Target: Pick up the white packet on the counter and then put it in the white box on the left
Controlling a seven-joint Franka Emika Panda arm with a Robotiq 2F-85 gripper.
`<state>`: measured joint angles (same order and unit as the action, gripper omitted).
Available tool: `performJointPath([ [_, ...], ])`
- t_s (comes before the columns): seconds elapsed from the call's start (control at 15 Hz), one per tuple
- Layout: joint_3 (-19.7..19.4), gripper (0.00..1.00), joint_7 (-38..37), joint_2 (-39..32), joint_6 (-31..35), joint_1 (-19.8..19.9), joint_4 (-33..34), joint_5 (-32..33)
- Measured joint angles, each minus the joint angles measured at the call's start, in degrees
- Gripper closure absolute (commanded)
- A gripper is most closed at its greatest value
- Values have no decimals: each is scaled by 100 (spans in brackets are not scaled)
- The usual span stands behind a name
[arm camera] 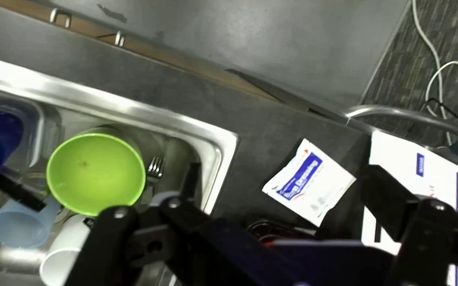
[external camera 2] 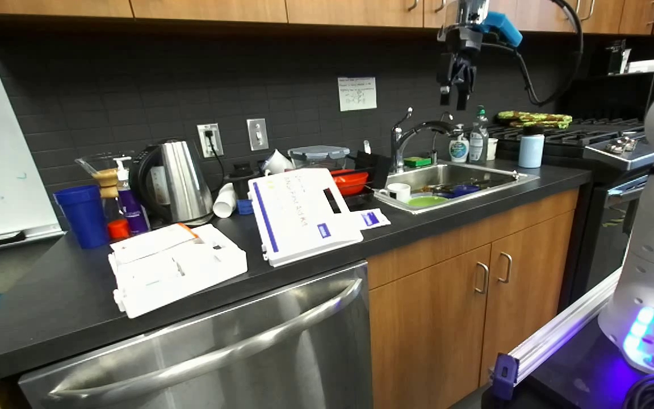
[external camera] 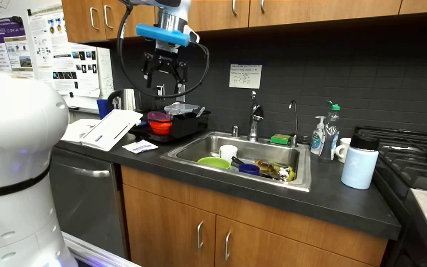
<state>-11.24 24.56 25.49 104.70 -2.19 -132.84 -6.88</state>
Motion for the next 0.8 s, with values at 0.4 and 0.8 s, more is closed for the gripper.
performJointPath([
  [0.4, -38, 0, 132, -376, -637, 3, -3, -806],
  [0.8, 287, 0, 132, -986, -31, -30, -100, -1738],
])
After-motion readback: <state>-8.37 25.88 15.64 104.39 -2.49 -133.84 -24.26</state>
